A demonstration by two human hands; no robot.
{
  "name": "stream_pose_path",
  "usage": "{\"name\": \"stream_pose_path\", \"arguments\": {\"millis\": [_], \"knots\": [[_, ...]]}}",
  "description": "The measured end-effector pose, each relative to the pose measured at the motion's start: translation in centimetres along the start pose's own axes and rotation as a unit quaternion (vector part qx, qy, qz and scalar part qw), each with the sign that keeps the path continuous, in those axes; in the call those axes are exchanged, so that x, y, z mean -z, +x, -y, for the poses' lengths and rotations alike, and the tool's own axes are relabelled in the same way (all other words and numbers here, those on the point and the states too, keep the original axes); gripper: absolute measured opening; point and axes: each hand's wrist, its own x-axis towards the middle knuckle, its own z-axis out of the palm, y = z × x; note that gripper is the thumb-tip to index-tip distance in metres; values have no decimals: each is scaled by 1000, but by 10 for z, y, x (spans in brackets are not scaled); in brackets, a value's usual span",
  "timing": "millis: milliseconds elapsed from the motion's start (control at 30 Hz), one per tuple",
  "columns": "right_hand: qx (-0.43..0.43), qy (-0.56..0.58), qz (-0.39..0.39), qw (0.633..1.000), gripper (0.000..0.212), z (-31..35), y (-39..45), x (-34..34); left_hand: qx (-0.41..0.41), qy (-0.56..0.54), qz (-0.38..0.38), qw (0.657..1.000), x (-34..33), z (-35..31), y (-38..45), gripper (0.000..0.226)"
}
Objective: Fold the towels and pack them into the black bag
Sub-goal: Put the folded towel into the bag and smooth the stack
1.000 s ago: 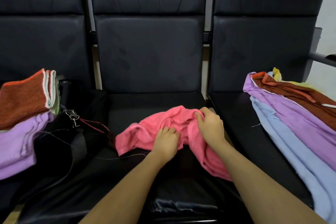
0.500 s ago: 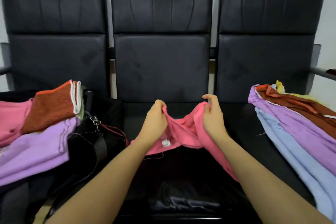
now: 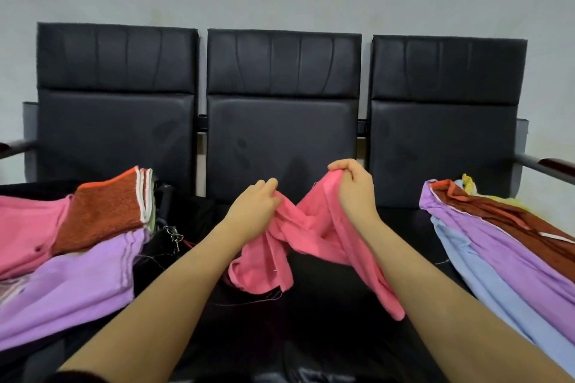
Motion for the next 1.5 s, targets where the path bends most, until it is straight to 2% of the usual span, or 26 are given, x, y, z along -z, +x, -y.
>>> {"name": "stream_pose_path", "arguments": {"millis": [100,133,167,200,267,333,400,433,567,667,733,800,900,967,1133,1267,1400,1500], "knots": [[-7,-11,-3,1000,35,-2,1,-2,41,14,-77,996,-1,3,3,24],[0,-24,-2,1000,31,-3,0,-2,73,11,-107,992,-1,5,5,13],[13,-40,1,999,29,-4,0,-2,108,3,-142,984,2,8,9,13],[27,-61,7,998,32,-5,1,-2,142,-6,-169,975,3,10,13,20],[45,-134,36,989,48,-6,3,-1,195,-12,-191,962,12,12,22,18],[44,-258,68,963,56,-11,5,2,217,-5,-167,962,16,13,29,17],[43,-373,101,921,50,-22,5,5,251,-99,-139,953,16,10,31,27],[44,-414,115,902,45,-29,3,7,273,-159,-142,938,12,7,29,30],[48,-470,136,871,34,-57,-10,10,343,-303,-130,880,-3,-4,14,28],[79,-503,98,855,26,-71,-17,12,368,-358,-131,848,-12,-8,8,30],[89,-493,70,863,25,-75,-16,14,373,-376,-133,838,-12,-10,7,34],[80,-453,74,885,24,-76,-12,15,365,-390,-145,833,-11,-14,9,37],[34,-277,75,957,19,-70,-11,15,327,-406,-177,835,-8,-21,13,34],[23,-164,66,984,20,-65,-12,16,296,-411,-179,843,-5,-28,16,33],[70,-44,72,994,25,-41,-13,13,225,-421,-132,869,-5,-47,21,29],[78,20,106,991,31,-22,-10,10,177,-404,-52,896,-1,-56,22,43],[54,56,136,988,25,-14,-10,12,159,-435,-77,883,2,-59,26,27],[59,-13,117,991,18,-14,-11,18,170,-421,-89,886,4,-54,28,13]]}}
